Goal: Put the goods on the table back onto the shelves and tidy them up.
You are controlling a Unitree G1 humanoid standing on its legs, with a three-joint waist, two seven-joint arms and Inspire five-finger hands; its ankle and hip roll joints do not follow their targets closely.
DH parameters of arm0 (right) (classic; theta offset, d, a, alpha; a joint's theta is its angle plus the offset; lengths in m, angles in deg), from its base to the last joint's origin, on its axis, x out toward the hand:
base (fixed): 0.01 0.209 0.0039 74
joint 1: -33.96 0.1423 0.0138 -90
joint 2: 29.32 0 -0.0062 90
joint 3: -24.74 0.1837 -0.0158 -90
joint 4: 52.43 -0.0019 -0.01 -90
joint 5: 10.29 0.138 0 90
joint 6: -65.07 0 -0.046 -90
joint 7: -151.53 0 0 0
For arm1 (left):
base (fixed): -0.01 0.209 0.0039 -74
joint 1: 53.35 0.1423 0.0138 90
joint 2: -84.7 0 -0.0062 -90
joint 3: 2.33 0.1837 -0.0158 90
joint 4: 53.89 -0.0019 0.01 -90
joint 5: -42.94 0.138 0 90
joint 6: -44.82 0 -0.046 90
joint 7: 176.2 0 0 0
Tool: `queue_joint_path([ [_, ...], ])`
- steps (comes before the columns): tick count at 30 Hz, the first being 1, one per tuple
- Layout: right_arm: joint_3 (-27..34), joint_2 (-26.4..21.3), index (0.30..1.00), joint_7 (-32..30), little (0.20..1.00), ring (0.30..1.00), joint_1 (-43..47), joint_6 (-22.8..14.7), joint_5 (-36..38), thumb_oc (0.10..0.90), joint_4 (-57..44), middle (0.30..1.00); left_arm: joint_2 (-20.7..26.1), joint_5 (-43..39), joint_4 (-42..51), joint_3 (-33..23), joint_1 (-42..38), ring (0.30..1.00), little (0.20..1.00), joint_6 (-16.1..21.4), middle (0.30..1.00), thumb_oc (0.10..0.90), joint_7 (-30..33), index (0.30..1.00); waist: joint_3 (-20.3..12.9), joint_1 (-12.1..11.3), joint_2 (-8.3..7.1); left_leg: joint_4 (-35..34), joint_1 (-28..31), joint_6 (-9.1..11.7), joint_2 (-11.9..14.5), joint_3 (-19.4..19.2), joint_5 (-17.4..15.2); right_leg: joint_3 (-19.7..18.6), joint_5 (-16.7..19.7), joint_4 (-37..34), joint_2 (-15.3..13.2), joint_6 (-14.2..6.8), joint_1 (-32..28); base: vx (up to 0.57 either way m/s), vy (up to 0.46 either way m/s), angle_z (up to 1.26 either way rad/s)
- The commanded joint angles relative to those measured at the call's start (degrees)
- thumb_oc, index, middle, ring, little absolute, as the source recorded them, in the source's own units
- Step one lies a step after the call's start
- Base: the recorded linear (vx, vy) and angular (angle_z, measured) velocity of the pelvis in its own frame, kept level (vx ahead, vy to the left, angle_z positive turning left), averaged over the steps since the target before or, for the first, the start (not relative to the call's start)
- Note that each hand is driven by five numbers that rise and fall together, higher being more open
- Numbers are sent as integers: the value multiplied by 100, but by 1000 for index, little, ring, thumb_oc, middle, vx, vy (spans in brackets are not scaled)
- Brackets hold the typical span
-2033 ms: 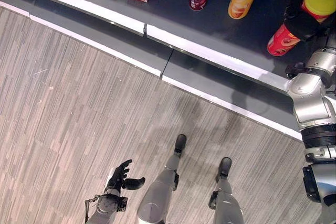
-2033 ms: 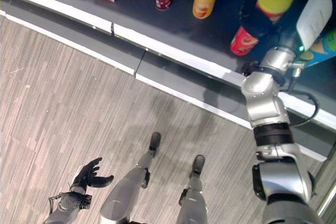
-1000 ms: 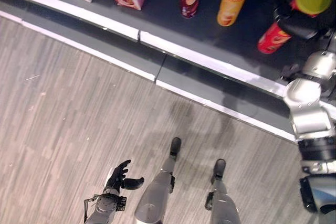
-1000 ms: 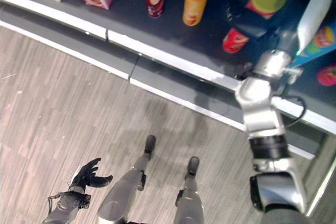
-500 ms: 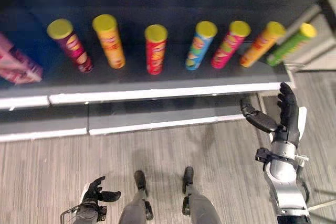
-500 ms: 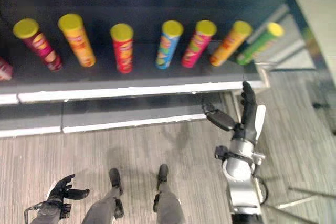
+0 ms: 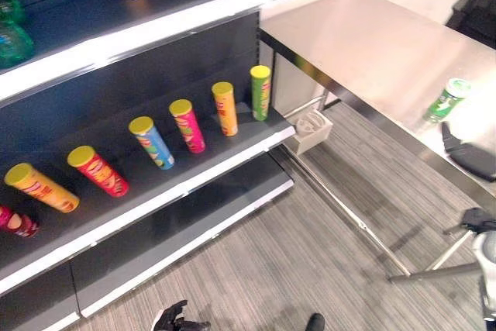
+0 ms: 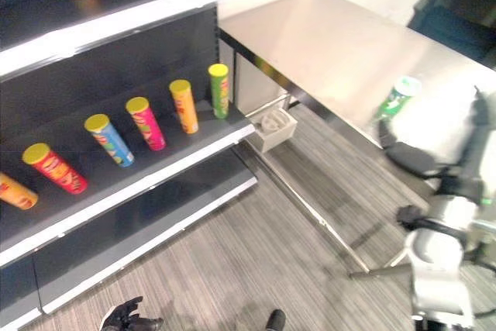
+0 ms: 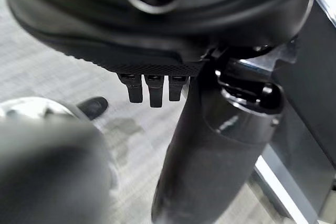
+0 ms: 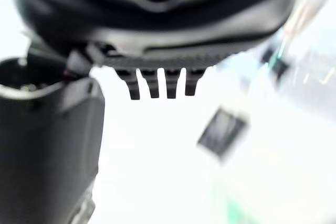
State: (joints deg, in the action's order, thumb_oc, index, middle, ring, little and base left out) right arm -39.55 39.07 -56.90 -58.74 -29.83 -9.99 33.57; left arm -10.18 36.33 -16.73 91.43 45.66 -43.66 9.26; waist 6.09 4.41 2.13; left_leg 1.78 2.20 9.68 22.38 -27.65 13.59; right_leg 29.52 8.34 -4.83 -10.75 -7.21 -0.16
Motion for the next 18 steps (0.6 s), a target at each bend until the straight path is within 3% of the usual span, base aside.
queue_joint_path([
  [1, 36, -285, 900, -71, 900, 900, 781, -716, -67, 800, -935, 900, 890, -29, 349, -148, -204, 900, 900, 230, 900, 800, 88, 900, 209, -194, -291, 777, 16, 113, 33, 316, -767, -628, -829, 15, 359, -1, -98, 69, -219, -64],
  [2, -94, -360, 900, -89, 900, 900, 904, -721, -84, 800, -878, 900, 858, -107, 377, -166, -185, 900, 900, 253, 900, 800, 109, 900, 258, -304, -285, 1092, -96, 32, -66, 684, -784, -766, -892, 0, 451, 78, -108, -29, -157, -115],
  [3, -223, -408, 900, -50, 900, 900, 990, -720, -93, 800, -851, 900, 815, -143, 400, -205, -179, 900, 900, 275, 900, 800, 111, 900, 325, -378, -337, 1276, -370, -190, -331, 1065, -899, -830, -832, -9, 451, 153, -43, -4, -160, -122],
  [5, -315, -435, 900, 66, 900, 900, 1045, -745, -48, 800, -838, 900, 742, -190, 336, -199, -149, 900, 900, 287, 900, 800, 103, 900, 380, -575, -460, 1260, -701, -468, -1089, 1903, -1520, -1142, -861, -17, 470, 163, -114, 86, -126, -101],
  [6, -344, -439, 900, 116, 900, 900, 1058, -745, -26, 800, -832, 900, 727, -194, 344, -180, -132, 900, 900, 284, 900, 800, 83, 900, 394, -628, -449, 1131, -730, -508, -1276, 2123, -1712, -1259, -888, -5, 521, 157, -159, 97, -61, -58],
  [7, -340, -439, 900, 117, 900, 900, 1060, -745, -25, 800, -831, 900, 727, -194, 345, -180, -136, 900, 900, 284, 900, 800, 84, 900, 394, -625, -462, 1115, -738, -522, -1298, 2120, -1681, -1256, -868, -11, 501, 154, -148, 146, -23, -66],
  [8, -369, -498, 900, 143, 900, 900, 1104, -724, -41, 800, -742, 900, 697, -163, 351, -102, -124, 900, 900, 298, 900, 800, 33, 900, 422, -722, -417, 861, -884, -539, -1604, 2403, -1663, -1419, -889, -15, 584, 142, -218, 99, 2, -78],
  [10, -451, -548, 900, 146, 900, 900, 1213, -722, -24, 800, -629, 900, 694, -82, 283, 3, -167, 900, 900, 317, 900, 800, -22, 900, 443, -830, -377, 528, -1248, -591, -2061, 2573, -1323, -1566, -851, -17, 675, 149, -219, 109, -2, -57],
  [13, -585, -586, 900, 53, 900, 900, 1430, -717, 5, 800, -551, 900, 716, 32, 233, 152, -232, 900, 900, 302, 900, 800, -29, 900, 500, -947, -252, 193, -1572, -547, -2296, 2492, -886, -1772, -910, -17, 865, 154, -307, 102, 28, -100],
  [15, -690, -614, 900, 99, 900, 900, 1527, -692, -11, 800, -514, 900, 690, 73, 183, 166, -199, 900, 900, 290, 900, 800, -31, 900, 446, -948, -188, -77, -1296, -624, -2314, 2526, -931, -1895, -958, -12, 943, 150, -379, 149, 83, -16],
  [18, -767, -641, 900, 210, 900, 900, 1552, -641, -29, 800, -449, 900, 665, 116, 30, 212, -184, 900, 900, 268, 900, 800, -27, 900, 316, -857, -218, -291, -930, -669, -2338, 2567, -948, -1964, -1012, 46, 889, 139, -477, 159, 108, -18],
])
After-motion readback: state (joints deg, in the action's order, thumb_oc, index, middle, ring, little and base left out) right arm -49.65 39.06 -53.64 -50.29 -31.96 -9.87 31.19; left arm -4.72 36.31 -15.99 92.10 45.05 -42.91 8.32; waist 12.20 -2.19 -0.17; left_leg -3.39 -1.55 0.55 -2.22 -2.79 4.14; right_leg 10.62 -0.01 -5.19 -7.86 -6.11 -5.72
